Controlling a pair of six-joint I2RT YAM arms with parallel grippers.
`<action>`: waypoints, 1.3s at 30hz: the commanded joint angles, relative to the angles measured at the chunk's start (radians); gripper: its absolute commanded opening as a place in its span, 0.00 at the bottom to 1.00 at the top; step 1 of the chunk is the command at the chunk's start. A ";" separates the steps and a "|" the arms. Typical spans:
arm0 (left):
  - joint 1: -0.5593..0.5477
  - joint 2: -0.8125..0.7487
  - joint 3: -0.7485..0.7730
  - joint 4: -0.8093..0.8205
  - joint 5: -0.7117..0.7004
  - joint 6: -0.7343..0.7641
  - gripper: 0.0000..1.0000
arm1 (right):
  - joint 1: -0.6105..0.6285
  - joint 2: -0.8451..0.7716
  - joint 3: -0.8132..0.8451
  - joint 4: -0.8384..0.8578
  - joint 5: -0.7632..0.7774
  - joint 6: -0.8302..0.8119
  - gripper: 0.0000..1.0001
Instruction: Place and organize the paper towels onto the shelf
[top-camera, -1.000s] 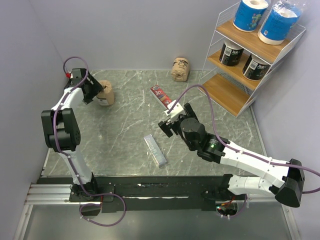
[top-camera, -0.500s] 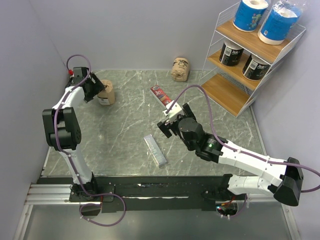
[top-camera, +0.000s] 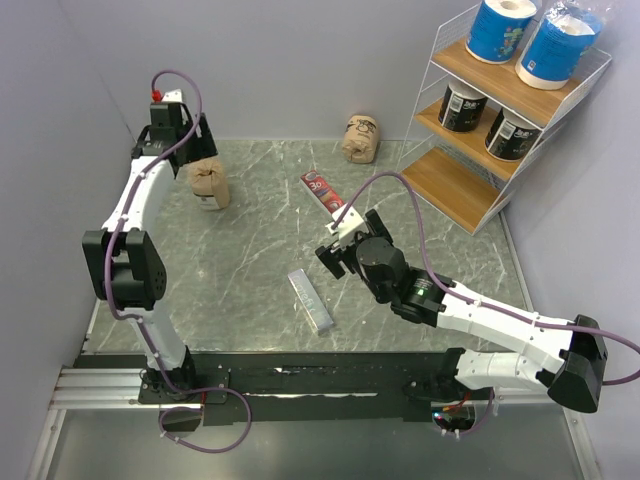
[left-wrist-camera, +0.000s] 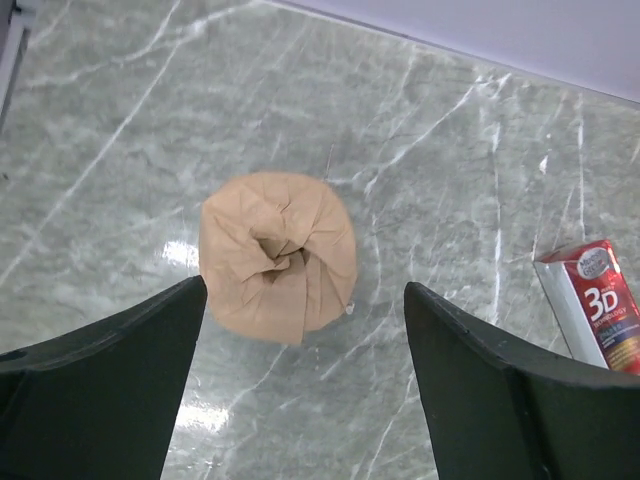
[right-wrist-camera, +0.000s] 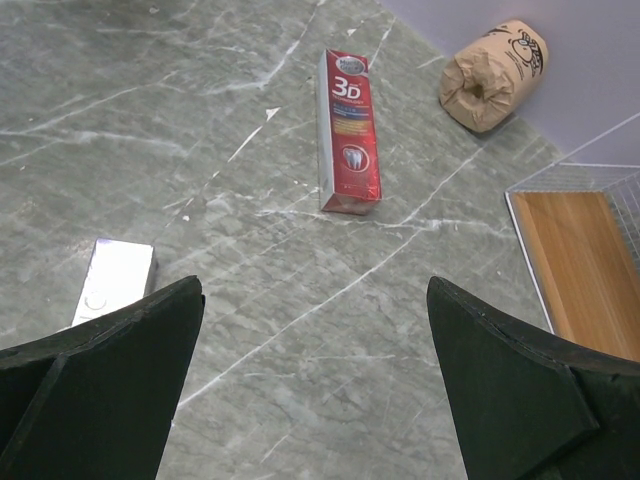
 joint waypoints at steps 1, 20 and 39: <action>-0.028 0.033 0.068 -0.028 0.030 0.103 0.85 | 0.009 -0.032 0.004 0.018 0.015 0.005 1.00; -0.100 0.165 0.060 -0.021 -0.123 0.134 0.80 | 0.007 -0.073 -0.037 0.044 0.045 -0.050 1.00; -0.123 0.265 0.092 -0.008 -0.155 0.175 0.69 | 0.009 -0.052 -0.042 0.065 0.049 -0.075 1.00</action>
